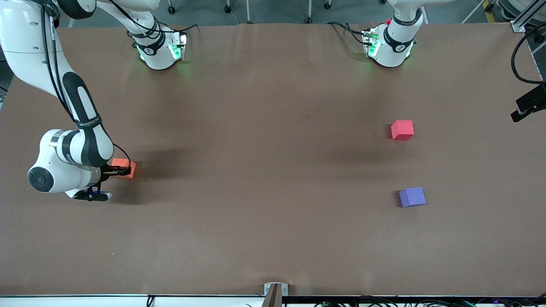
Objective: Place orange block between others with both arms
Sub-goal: 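Lift the orange cube and carry it toward the table's middle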
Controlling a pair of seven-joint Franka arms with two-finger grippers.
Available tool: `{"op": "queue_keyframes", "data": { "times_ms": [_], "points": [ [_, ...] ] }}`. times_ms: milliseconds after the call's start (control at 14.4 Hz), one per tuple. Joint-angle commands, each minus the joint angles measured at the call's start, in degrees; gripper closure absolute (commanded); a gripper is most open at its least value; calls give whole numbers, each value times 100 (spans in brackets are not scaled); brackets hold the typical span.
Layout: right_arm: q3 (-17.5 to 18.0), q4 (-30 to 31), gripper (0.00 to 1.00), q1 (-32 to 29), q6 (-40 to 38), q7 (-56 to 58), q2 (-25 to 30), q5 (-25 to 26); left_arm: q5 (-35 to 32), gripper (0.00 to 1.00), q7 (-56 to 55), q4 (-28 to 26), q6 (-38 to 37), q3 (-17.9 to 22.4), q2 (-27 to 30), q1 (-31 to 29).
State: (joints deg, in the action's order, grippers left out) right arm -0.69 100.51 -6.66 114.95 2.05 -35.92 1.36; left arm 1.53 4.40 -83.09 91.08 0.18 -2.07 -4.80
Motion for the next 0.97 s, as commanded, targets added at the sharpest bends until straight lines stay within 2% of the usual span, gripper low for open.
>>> {"op": "queue_keyframes", "data": {
  "times_ms": [0,139,208,417,556,764,903],
  "points": [
    [34,57,58,-37,-16,15,-11,22,23,0,-36,-5,42,-18,22,-39],
    [78,-13,63,15,-95,24,67,13,23,0,-36,-5,42,-18,14,-39],
    [235,-196,63,50,-243,85,172,22,23,0,-36,-5,42,-18,22,-39],
    [859,-1381,63,339,-1033,664,217,13,23,0,-36,-5,42,-18,23,-39],
    [1158,-1997,63,978,-1045,910,139,65,23,0,-36,-5,42,-18,23,-39],
    [1159,-2999,63,2165,-983,1507,-414,101,23,0,-36,-5,42,-18,22,-39],
    [1098,-3265,63,2869,-791,1658,-652,214,23,0,-36,-14,42,-18,23,-30]
  ]
}}
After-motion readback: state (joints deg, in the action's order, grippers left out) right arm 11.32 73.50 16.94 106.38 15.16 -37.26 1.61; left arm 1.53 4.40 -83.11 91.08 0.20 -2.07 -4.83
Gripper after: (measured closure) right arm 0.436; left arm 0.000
